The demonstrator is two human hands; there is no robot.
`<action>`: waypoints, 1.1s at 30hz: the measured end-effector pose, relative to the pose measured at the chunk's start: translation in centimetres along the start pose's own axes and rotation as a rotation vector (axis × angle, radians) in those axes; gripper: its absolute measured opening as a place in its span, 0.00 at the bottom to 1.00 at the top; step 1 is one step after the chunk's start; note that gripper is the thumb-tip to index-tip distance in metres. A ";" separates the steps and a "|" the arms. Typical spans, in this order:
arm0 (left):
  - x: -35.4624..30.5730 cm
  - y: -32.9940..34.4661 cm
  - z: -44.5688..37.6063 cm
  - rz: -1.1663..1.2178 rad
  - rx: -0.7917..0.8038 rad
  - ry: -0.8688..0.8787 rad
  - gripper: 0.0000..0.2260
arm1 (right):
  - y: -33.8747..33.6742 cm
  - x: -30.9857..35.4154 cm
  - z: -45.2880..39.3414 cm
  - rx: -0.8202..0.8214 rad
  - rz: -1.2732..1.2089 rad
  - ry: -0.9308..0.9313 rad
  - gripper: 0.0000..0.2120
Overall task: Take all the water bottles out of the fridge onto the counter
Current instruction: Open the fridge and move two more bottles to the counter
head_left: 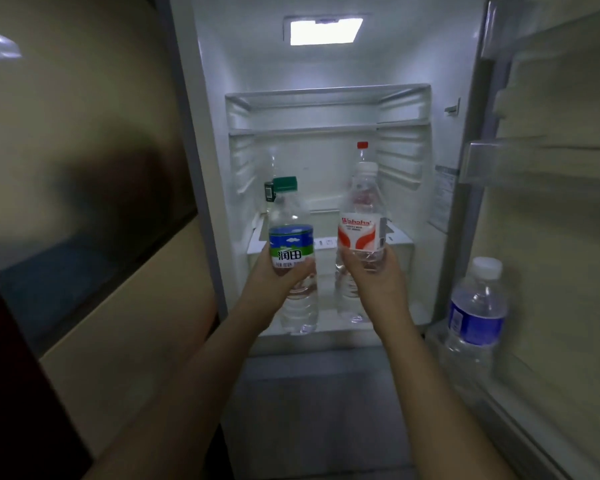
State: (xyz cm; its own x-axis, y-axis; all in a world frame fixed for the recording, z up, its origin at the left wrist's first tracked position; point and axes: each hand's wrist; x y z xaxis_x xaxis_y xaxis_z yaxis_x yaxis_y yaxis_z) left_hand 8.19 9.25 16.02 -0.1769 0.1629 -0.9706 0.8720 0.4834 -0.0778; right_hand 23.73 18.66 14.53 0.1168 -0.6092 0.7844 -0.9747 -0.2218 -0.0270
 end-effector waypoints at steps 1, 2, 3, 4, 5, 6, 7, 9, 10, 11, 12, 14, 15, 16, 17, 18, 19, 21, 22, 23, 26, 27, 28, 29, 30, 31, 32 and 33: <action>-0.2 -0.1 1.0 0.038 0.025 0.004 0.23 | -0.5 0.7 0.9 0.011 0.007 -0.004 0.26; -0.5 -0.2 2.1 0.073 0.047 0.005 0.21 | -0.9 1.5 1.8 0.017 0.014 -0.003 0.26; -0.8 -0.3 3.2 0.104 0.067 0.002 0.18 | -1.3 2.4 2.8 0.015 0.018 0.003 0.27; -1.0 -0.3 4.2 0.133 0.084 -0.004 0.15 | -1.7 3.2 3.8 0.010 0.016 0.004 0.27; -1.2 -0.3 5.3 0.170 0.096 -0.010 0.14 | -2.1 3.9 4.8 0.007 0.011 -0.001 0.27; -1.2 -0.3 6.3 0.213 0.108 -0.023 0.14 | -2.6 4.6 5.8 0.006 0.009 -0.003 0.27; -1.3 -0.3 7.3 0.255 0.125 -0.038 0.16 | -3.0 5.3 6.8 0.006 0.012 0.003 0.27; -1.6 -0.2 9.1 0.290 0.163 -0.051 0.18 | -3.8 6.3 8.7 -0.003 0.018 0.040 0.29; -1.6 0.0 10.0 0.283 0.177 -0.051 0.19 | -4.3 6.7 9.5 -0.011 0.020 0.060 0.29; -1.6 0.3 10.8 0.271 0.190 -0.050 0.19 | -4.8 7.1 10.3 -0.016 0.022 0.071 0.29; -1.5 0.6 11.6 0.263 0.201 -0.054 0.19 | -5.3 7.7 11.1 -0.014 0.025 0.073 0.28; -1.4 1.4 13.4 0.256 0.225 -0.085 0.23 | -6.2 8.8 12.4 -0.014 0.029 0.068 0.28; -1.4 1.7 14.2 0.239 0.236 -0.097 0.25 | -6.7 9.2 13.0 -0.021 0.026 0.066 0.29; -1.4 2.1 14.9 0.219 0.246 -0.099 0.27 | -7.3 9.6 13.6 -0.030 0.023 0.066 0.31; -1.4 2.4 15.6 0.208 0.253 -0.097 0.28 | -7.8 10.0 14.2 -0.040 0.024 0.067 0.32; -1.4 2.6 16.3 0.204 0.256 -0.095 0.28 | -8.4 10.4 14.7 -0.050 0.028 0.066 0.32; -1.5 2.9 17.0 0.206 0.254 -0.094 0.27 | -9.0 10.8 15.2 -0.059 0.032 0.062 0.31; -2.0 3.5 18.3 0.209 0.246 -0.094 0.26 | -10.2 11.9 16.0 -0.070 0.041 0.048 0.29; -2.3 3.7 19.1 0.213 0.245 -0.094 0.26 | -10.8 12.4 16.5 -0.071 0.045 0.044 0.31; -2.6 4.1 19.8 0.218 0.245 -0.094 0.25 | -11.5 12.9 16.9 -0.070 0.045 0.047 0.32; -3.1 5.3 22.2 0.231 0.246 -0.098 0.21 | -13.2 14.1 18.2 -0.040 0.017 0.048 0.31; -3.3 5.8 23.2 0.238 0.247 -0.104 0.21 | -13.9 14.6 18.8 -0.031 0.014 0.043 0.30; -3.5 6.4 24.3 0.247 0.247 -0.114 0.23 | -14.7 15.1 19.4 -0.028 0.017 0.037 0.28; -3.8 7.1 25.4 0.263 0.248 -0.125 0.26 | -15.5 15.5 20.1 -0.029 0.017 0.034 0.26; -4.2 7.7 26.4 0.278 0.249 -0.133 0.28 | -16.4 15.9 20.8 -0.027 0.005 0.035 0.25; -4.7 8.4 27.5 0.285 0.253 -0.134 0.28 | -17.2 16.3 21.5 -0.021 -0.020 0.042 0.25; -5.1 8.9 28.5 0.284 0.255 -0.130 0.26 | -18.1 16.6 22.1 -0.009 -0.053 0.053 0.25; -5.4 9.4 29.5 0.284 0.253 -0.127 0.24 | -18.9 17.1 22.8 0.005 -0.087 0.057 0.25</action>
State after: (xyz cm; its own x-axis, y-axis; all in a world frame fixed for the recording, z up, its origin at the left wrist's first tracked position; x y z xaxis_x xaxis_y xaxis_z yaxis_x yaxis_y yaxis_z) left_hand 30.81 -12.47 13.79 0.1313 0.1442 -0.9808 0.9658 0.2047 0.1594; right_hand 48.45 -4.93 14.29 0.1897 -0.5436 0.8177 -0.9605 -0.2754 0.0398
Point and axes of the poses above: each hand's wrist, its own z-axis away from the middle knuckle, its own y-axis out of the palm, x = y × z, and after that the axes turned 12 degrees about -y, right-handed
